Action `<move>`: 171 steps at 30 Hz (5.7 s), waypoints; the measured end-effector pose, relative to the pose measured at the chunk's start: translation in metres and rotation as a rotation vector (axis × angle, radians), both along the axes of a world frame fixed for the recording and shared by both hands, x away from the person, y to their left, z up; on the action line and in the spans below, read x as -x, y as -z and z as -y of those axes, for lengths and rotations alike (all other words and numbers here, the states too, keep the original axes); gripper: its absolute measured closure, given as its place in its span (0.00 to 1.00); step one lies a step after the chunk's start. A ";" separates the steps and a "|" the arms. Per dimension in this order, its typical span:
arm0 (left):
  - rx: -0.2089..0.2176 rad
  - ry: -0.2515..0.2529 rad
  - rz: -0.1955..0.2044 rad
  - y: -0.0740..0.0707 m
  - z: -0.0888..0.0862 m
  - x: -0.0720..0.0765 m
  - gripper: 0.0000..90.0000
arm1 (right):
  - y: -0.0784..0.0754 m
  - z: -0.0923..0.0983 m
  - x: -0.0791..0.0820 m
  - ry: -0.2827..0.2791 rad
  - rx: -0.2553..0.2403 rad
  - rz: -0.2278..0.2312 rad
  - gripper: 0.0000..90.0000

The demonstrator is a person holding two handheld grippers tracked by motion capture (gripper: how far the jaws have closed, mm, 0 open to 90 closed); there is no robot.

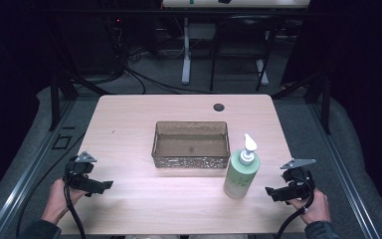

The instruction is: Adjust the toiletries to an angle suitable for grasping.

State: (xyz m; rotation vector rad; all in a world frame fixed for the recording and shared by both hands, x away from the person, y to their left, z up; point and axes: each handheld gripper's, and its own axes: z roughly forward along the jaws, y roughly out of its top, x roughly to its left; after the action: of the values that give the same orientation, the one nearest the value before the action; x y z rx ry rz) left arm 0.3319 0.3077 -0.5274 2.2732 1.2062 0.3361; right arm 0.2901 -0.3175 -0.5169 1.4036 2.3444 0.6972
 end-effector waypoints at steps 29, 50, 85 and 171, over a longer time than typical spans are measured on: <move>0.015 0.023 -0.027 0.006 0.004 -0.005 0.00 | -0.022 -0.053 0.013 -0.335 -0.237 0.100 0.00; 0.023 0.040 -0.008 0.002 0.014 -0.010 0.00 | -0.050 -0.066 0.002 -0.260 -0.378 0.281 0.11; 0.003 0.037 0.005 -0.001 0.015 -0.007 0.00 | -0.051 -0.124 -0.001 -0.181 -0.322 0.274 0.12; 0.090 0.124 0.101 -0.043 0.072 0.018 0.00 | -0.050 -0.161 -0.018 -0.414 -0.295 0.206 0.31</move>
State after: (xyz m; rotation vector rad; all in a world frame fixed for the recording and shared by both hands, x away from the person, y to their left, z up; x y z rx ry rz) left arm 0.3138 0.2353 -0.4840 2.2137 1.0052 0.3389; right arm 0.3083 -0.1567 -0.4667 0.8894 2.4557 1.2808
